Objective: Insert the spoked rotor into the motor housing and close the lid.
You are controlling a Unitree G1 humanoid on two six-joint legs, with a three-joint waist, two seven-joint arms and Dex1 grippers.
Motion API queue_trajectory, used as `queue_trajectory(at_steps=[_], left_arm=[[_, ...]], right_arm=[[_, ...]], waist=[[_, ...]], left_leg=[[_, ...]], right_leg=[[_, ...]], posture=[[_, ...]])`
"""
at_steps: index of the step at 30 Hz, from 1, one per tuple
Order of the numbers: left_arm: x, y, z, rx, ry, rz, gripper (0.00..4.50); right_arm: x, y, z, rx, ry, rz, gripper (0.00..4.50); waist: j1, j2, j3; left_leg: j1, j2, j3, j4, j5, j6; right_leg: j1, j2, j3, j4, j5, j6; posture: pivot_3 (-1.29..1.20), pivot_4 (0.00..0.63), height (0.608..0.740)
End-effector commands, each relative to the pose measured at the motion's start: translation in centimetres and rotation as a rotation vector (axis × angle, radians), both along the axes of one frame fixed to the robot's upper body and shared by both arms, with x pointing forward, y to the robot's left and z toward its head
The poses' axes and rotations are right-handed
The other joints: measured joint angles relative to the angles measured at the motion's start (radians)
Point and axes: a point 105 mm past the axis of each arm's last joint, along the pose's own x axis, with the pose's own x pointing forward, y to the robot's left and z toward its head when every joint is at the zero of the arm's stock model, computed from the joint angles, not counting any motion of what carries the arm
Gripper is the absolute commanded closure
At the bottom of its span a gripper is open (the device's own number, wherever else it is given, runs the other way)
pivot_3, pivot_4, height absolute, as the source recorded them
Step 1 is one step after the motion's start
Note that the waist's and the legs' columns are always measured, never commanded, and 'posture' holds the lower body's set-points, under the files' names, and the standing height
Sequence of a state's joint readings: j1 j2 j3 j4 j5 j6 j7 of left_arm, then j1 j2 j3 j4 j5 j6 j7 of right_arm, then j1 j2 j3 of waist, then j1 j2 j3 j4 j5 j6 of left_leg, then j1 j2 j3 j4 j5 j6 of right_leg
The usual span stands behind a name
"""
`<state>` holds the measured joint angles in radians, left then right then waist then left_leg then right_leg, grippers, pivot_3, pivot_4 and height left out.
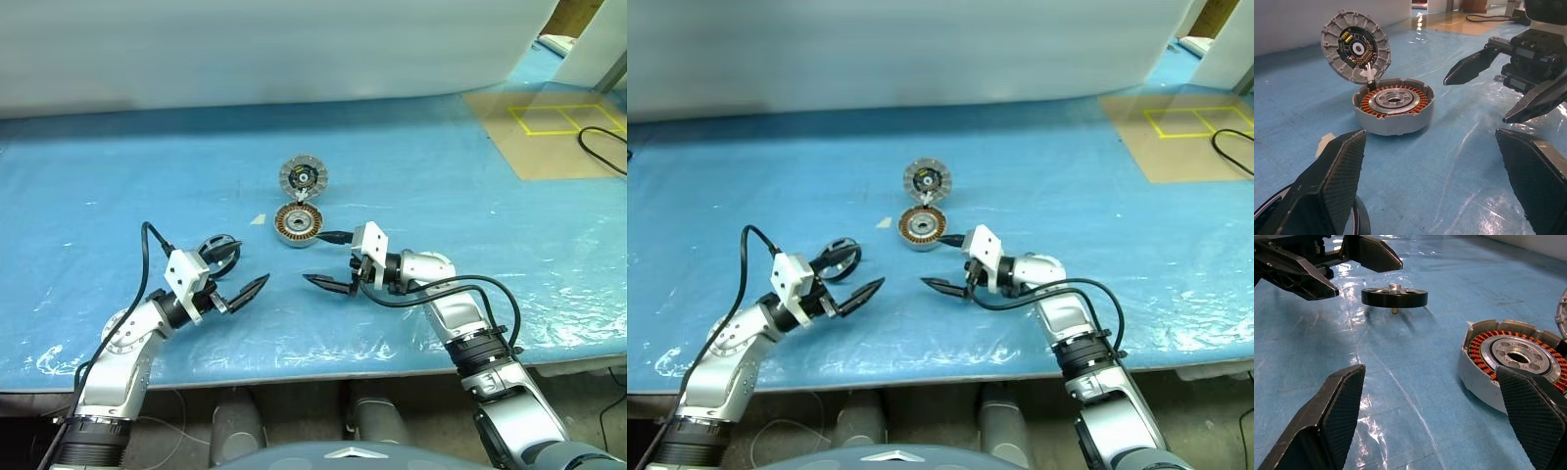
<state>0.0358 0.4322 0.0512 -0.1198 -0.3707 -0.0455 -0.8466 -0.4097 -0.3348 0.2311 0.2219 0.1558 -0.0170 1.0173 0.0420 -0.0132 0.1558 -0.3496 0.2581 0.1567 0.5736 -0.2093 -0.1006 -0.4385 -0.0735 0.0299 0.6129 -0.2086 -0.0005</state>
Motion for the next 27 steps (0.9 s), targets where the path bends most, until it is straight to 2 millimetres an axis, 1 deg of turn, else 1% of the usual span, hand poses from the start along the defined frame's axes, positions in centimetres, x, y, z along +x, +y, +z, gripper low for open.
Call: queue_trajectory(at_steps=[1, 13, 27], left_arm=[[-0.05, -0.11, 0.93, 0.010, -0.045, -0.016, 0.04], [0.18, -0.10, 0.99, 0.016, -0.049, -0.019, 0.04], [-0.01, -0.25, 0.64, 0.010, -0.043, -0.006, 0.04]], right_arm=[[-0.12, 0.19, 0.75, 0.009, -0.042, 0.010, 0.00], [0.03, 0.33, 0.87, 0.011, -0.047, 0.010, 0.00], [0.37, 0.42, 1.31, 0.011, -0.055, 0.023, 0.00]], waist=[[0.000, 0.000, 0.000], [0.000, 0.000, 0.000], [0.000, 0.000, 0.000]], left_leg=[[0.000, 0.000, 0.000, 0.000, 0.000, 0.000], [0.000, 0.000, 0.000, 0.000, 0.000, 0.000], [0.000, 0.000, 0.000, 0.000, 0.000, 0.000]], right_leg=[[0.000, 0.000, 0.000, 0.000, 0.000, 0.000], [0.000, 0.000, 0.000, 0.000, 0.000, 0.000], [0.000, 0.000, 0.000, 0.000, 0.000, 0.000]], posture=[[0.00, 0.150, 0.740], [0.00, 0.150, 0.740], [0.00, 0.150, 0.740]])
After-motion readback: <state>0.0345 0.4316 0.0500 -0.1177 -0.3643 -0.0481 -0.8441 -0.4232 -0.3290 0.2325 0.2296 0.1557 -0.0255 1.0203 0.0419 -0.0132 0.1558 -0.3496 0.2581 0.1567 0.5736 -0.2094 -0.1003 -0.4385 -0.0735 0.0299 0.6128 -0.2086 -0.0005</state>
